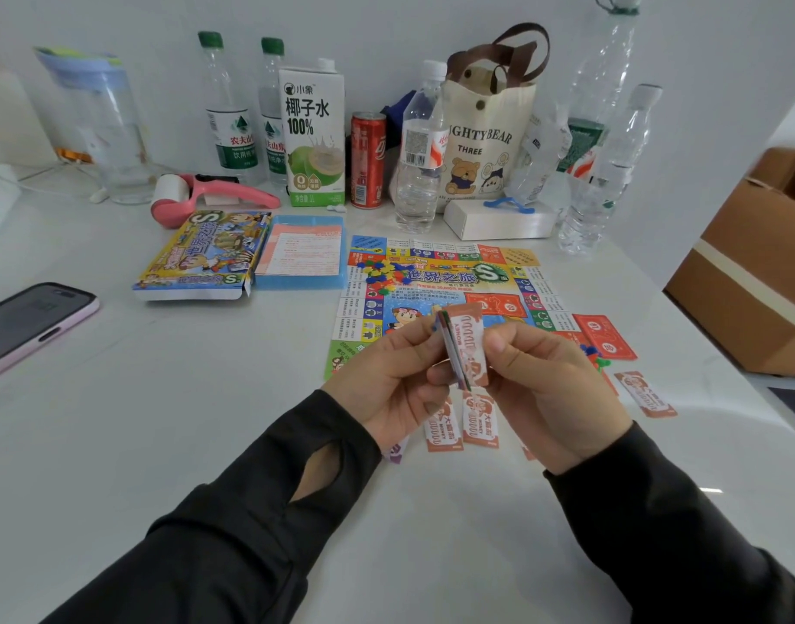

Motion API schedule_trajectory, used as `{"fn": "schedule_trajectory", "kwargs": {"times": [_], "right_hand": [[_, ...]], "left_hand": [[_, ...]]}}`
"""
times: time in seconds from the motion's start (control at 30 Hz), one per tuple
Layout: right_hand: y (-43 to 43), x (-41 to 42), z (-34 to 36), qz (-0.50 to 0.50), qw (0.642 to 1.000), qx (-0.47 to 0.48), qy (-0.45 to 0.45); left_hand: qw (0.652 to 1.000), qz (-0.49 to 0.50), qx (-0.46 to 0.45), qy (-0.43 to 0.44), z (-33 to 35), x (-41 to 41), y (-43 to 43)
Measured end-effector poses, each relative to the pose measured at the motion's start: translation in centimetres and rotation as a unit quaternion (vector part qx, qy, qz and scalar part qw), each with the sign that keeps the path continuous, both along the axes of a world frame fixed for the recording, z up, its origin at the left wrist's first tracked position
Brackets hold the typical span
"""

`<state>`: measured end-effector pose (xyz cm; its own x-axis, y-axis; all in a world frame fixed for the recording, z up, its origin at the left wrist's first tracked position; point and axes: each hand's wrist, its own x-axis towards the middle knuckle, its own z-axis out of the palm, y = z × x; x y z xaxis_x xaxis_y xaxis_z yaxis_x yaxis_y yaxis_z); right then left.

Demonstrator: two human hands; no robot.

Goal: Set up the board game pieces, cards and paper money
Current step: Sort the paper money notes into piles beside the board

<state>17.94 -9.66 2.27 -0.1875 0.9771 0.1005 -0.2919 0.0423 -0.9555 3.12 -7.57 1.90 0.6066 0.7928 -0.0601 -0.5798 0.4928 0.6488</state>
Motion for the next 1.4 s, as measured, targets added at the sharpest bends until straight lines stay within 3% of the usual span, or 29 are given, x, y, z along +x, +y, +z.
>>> {"fn": "schedule_trajectory", "kwargs": {"times": [0.17,0.43,0.5,0.57,0.73,0.8,0.87,1.13,1.3,1.4], "right_hand": [[-0.2,-0.1,0.1,0.019,1.0,0.001,0.02],[-0.1,-0.2,0.0,0.005,1.0,-0.005,0.006],[-0.1,-0.2,0.0,-0.016,1.0,-0.01,-0.005],[-0.2,-0.2,0.3,-0.053,0.998,-0.016,-0.043],[-0.5,0.0,1.8,-0.141,0.962,0.02,-0.231],[-0.8,-0.2,2.3,-0.147,0.947,0.037,-0.282],[-0.8,-0.2,2.4,-0.156,0.937,0.05,-0.309],[-0.4,0.5,1.9,-0.165,0.946,0.013,-0.278],[-0.2,0.8,2.1,-0.137,0.982,-0.063,-0.11],[-0.1,1.1,2.1,-0.144,0.984,-0.056,-0.085]], "left_hand": [[1.0,0.0,0.009,0.016,0.4,0.0,-0.2],[0.998,-0.04,0.03,-0.04,-0.5,-0.4,0.1],[1.0,-0.002,0.018,-0.013,-0.1,-0.1,0.0],[0.993,0.075,0.037,0.079,0.0,0.1,0.2],[0.886,0.202,0.203,0.365,0.7,0.0,0.1],[0.844,0.227,0.247,0.418,0.9,0.1,-0.2],[0.833,0.236,0.277,0.418,1.1,0.2,-0.4],[0.838,0.216,0.276,0.418,1.2,0.4,-0.5],[0.886,0.156,0.206,0.384,1.5,0.0,-0.3],[0.865,0.14,0.245,0.414,1.4,0.1,-0.2]]}}
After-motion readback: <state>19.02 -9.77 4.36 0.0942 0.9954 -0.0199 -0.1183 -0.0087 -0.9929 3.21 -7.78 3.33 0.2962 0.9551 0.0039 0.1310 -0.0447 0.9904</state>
